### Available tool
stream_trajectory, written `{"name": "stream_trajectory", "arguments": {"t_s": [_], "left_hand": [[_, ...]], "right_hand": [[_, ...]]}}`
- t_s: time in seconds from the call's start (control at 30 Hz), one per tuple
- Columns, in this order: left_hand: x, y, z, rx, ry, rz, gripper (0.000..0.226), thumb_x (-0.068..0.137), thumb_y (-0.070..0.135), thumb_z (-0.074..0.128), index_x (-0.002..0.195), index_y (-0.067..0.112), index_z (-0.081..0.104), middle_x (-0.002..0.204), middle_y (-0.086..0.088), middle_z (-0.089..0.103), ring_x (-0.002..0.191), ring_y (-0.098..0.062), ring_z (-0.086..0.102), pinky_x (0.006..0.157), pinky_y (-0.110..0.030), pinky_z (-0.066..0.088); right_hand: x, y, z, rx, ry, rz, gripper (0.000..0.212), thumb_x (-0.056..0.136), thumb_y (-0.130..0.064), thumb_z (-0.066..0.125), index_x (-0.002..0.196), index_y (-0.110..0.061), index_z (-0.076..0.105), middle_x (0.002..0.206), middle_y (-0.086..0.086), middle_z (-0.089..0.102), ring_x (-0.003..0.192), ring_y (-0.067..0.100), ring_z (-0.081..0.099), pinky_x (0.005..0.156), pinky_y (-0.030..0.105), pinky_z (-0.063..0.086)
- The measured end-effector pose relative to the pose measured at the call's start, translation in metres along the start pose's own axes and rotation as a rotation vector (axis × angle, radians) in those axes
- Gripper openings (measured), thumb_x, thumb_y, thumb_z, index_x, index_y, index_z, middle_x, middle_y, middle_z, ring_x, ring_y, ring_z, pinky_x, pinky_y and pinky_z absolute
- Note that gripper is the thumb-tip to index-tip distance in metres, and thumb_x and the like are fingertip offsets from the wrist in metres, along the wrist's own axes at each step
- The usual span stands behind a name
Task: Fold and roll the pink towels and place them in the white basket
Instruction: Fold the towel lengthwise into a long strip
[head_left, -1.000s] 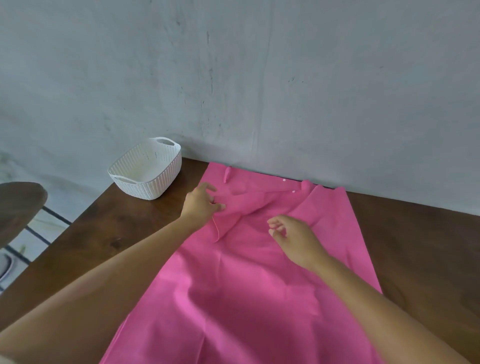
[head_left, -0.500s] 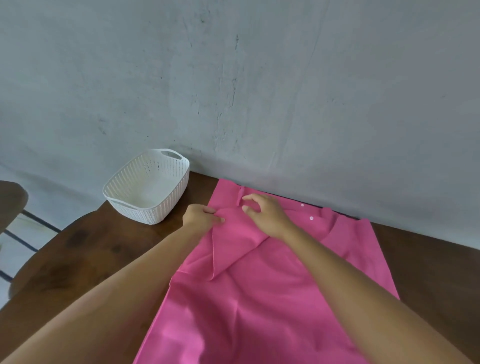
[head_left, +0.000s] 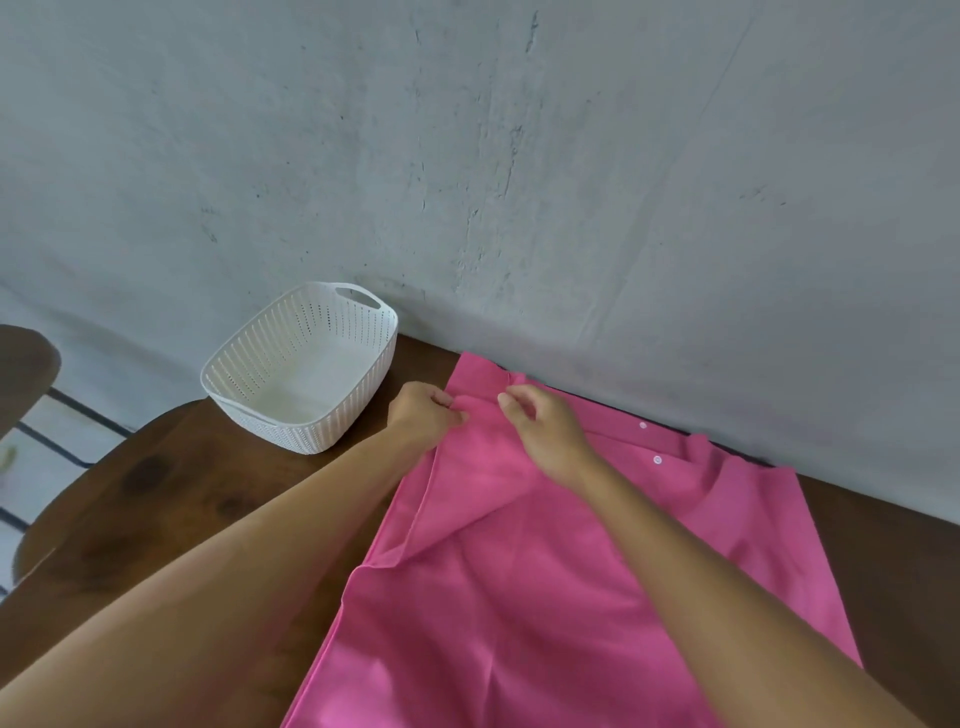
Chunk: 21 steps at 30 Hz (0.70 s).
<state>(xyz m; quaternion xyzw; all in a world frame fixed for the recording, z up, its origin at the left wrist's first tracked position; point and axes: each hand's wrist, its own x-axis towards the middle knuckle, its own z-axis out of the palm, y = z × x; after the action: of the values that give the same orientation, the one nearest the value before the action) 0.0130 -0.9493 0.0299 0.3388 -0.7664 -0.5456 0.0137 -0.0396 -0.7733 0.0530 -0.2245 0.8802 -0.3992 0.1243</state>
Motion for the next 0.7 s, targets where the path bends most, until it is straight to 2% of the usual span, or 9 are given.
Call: {"name": "stream_trajectory", "arguments": {"t_s": [0.07,0.13,0.2,0.27,0.37,0.47,0.57,0.7], "left_hand": [[0.003,0.008,-0.001,0.020,0.044,0.062,0.015,0.079,0.018,0.086,0.081,0.014,0.072,0.085,0.001,0.068,0.074,-0.012,0.060,0.063,-0.024,0.044],[0.007,0.016,-0.002,0.089,0.089,0.148,0.017,0.079,0.019,0.085,0.076,0.014,0.069,0.087,-0.003,0.068,0.074,-0.015,0.058,0.065,-0.025,0.041],[0.009,0.024,-0.002,0.151,0.119,0.224,0.017,0.080,0.020,0.084,0.076,0.014,0.069,0.093,-0.003,0.067,0.080,-0.016,0.057,0.070,-0.024,0.039],[0.008,0.031,-0.003,0.193,0.112,0.291,0.017,0.081,0.020,0.083,0.079,0.015,0.067,0.094,-0.001,0.062,0.085,-0.017,0.056,0.074,-0.025,0.037],[0.006,0.036,-0.003,0.246,0.091,0.366,0.017,0.083,0.020,0.082,0.081,0.017,0.065,0.092,0.001,0.060,0.086,-0.017,0.055,0.073,-0.025,0.035],[0.005,0.034,-0.003,0.206,0.073,0.382,0.017,0.082,0.021,0.082,0.083,0.015,0.066,0.092,0.001,0.066,0.088,-0.016,0.060,0.074,-0.026,0.041],[0.000,0.034,-0.007,0.169,0.057,0.427,0.017,0.081,0.023,0.083,0.083,0.016,0.068,0.088,0.001,0.069,0.089,-0.016,0.065,0.079,-0.031,0.051],[-0.014,0.033,-0.015,0.080,0.041,0.459,0.018,0.081,0.024,0.084,0.079,0.022,0.066,0.083,0.002,0.070,0.084,-0.014,0.066,0.082,-0.033,0.053]], "right_hand": [[-0.002,-0.006,-0.007,0.063,0.039,-0.008,0.032,0.102,-0.037,0.054,0.117,-0.013,0.070,0.123,-0.002,0.069,0.115,0.004,0.059,0.099,0.017,0.043],[-0.008,-0.014,-0.016,0.127,0.073,-0.021,0.022,0.103,-0.032,0.054,0.105,-0.018,0.071,0.111,-0.010,0.071,0.101,-0.010,0.059,0.084,0.003,0.038],[-0.014,-0.021,-0.024,0.175,0.090,-0.024,0.018,0.103,-0.030,0.055,0.101,-0.023,0.070,0.103,-0.019,0.069,0.093,-0.021,0.057,0.078,0.000,0.038],[-0.022,-0.025,-0.030,0.213,0.090,-0.023,0.017,0.103,-0.028,0.055,0.102,-0.022,0.071,0.100,-0.024,0.066,0.091,-0.026,0.054,0.079,-0.002,0.037],[-0.030,-0.028,-0.036,0.230,0.093,-0.043,0.021,0.103,-0.025,0.055,0.098,-0.015,0.073,0.093,-0.024,0.066,0.089,-0.027,0.054,0.080,-0.001,0.037],[-0.037,-0.029,-0.042,0.223,0.088,-0.060,0.024,0.104,-0.028,0.054,0.095,-0.016,0.074,0.097,-0.020,0.069,0.094,-0.023,0.056,0.081,0.001,0.037],[-0.045,-0.029,-0.049,0.224,0.085,-0.067,0.031,0.104,-0.033,0.053,0.090,-0.016,0.075,0.101,-0.012,0.074,0.103,-0.008,0.062,0.086,0.013,0.043],[-0.048,-0.032,-0.060,0.332,0.089,-0.026,0.033,0.106,-0.029,0.050,0.090,-0.015,0.076,0.092,-0.018,0.075,0.090,-0.002,0.067,0.087,0.026,0.049]]}}
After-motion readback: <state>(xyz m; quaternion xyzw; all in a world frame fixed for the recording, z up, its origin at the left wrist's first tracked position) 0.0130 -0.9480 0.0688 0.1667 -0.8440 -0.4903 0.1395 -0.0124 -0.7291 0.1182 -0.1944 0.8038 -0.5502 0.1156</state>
